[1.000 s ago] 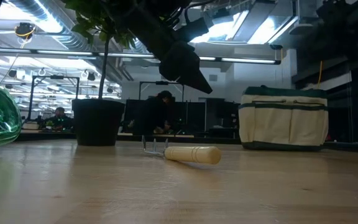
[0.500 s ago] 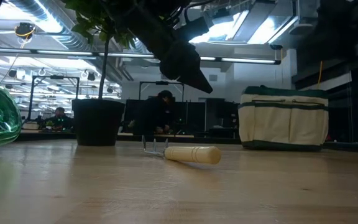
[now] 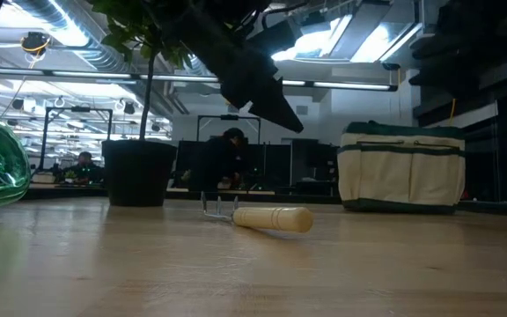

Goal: Pick & Place Garden tools in Gardening bag
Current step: Put the brown hand rake into the white gardening bag

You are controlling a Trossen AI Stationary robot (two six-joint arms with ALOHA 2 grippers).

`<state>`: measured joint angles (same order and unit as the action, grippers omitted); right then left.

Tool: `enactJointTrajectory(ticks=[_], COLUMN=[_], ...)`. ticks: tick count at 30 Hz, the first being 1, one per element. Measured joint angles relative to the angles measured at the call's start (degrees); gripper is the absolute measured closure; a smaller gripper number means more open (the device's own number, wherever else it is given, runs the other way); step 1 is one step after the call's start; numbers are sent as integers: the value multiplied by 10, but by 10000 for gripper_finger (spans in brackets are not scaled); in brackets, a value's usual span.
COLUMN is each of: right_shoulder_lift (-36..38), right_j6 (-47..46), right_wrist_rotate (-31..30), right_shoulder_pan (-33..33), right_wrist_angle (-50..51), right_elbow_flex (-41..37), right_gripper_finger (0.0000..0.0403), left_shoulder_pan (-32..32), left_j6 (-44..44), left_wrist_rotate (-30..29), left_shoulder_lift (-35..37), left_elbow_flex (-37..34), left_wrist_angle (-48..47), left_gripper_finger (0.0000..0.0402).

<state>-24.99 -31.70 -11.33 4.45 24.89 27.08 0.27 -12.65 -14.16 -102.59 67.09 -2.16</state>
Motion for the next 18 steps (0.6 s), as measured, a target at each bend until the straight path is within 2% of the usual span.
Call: enactJointTrajectory(ticks=[6, 12, 18], right_shoulder_lift=[-21, -48, -81], right_j6=[15, 81, 142], right_wrist_rotate=[0, 0, 0], right_shoulder_pan=[26, 56, 92], right_wrist_angle=[-65, -163, -212], right_elbow_flex=[-31, -52, -53], right_gripper_finger=[160, 160, 160], left_shoulder_pan=[-10, -18, -35], left_j6=[6, 10, 10], left_wrist_rotate=[9, 3, 3], left_shoulder_lift=[0, 0, 0], left_elbow_flex=[0, 0, 0], left_wrist_angle=[-11, -13, -13], left_gripper_finger=[220, 223, 222])
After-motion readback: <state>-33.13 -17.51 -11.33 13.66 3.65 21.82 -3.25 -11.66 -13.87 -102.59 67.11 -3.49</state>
